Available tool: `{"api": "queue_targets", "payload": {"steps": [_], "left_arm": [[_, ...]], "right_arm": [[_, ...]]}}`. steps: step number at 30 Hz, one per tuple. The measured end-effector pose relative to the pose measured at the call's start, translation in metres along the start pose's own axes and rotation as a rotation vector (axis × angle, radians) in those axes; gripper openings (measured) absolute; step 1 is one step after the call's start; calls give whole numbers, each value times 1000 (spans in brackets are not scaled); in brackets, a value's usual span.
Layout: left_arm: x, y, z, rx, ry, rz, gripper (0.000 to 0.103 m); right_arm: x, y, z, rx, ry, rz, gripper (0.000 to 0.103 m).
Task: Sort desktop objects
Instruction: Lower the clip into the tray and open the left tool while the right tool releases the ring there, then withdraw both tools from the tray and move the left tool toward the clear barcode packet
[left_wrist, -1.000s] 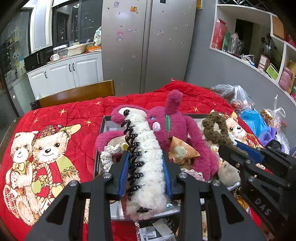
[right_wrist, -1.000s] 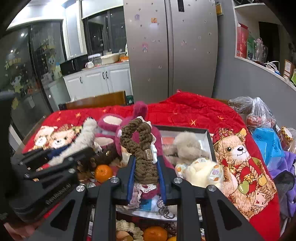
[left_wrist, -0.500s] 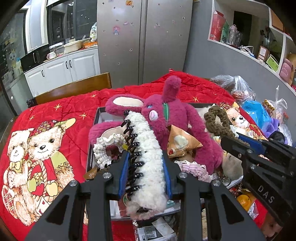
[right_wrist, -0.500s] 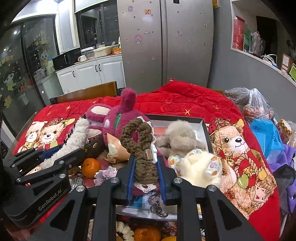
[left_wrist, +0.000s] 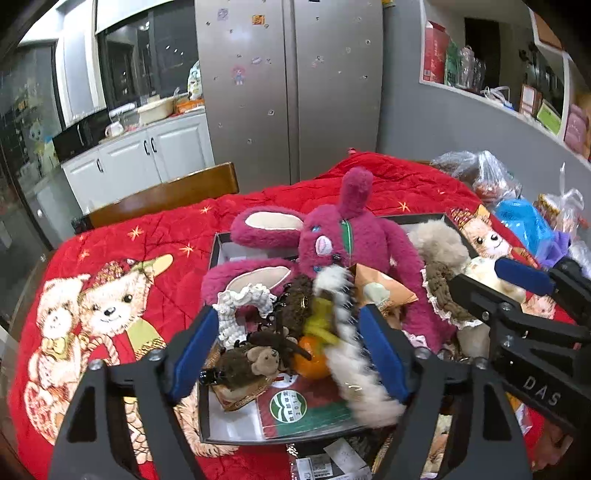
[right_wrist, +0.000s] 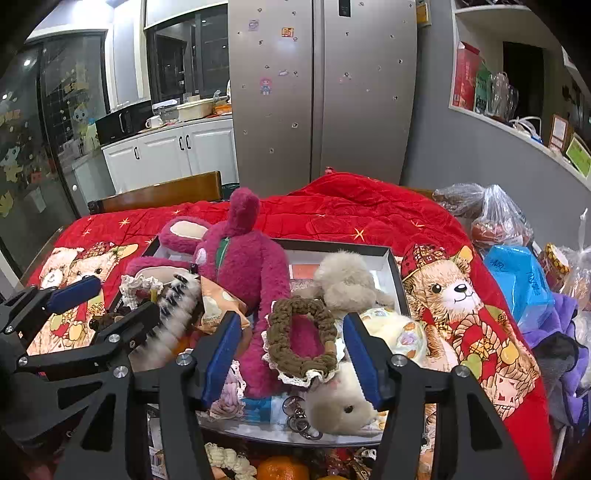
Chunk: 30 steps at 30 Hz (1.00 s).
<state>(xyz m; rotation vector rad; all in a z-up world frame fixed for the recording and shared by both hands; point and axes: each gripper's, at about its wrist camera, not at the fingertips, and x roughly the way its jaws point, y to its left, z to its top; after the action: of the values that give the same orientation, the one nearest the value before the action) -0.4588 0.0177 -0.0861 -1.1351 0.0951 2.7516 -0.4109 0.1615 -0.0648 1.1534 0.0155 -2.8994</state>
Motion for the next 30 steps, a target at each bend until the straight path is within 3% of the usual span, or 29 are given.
{"api": "queue_targets", "payload": {"steps": [17, 30], "left_arm": [[10, 4, -3, 4, 35, 37, 82], [-16, 3, 4, 12, -2, 39, 82]], "right_arm": [[6, -9, 0, 25, 35, 18, 68], [-8, -20, 7, 52, 33, 33, 68]]}}
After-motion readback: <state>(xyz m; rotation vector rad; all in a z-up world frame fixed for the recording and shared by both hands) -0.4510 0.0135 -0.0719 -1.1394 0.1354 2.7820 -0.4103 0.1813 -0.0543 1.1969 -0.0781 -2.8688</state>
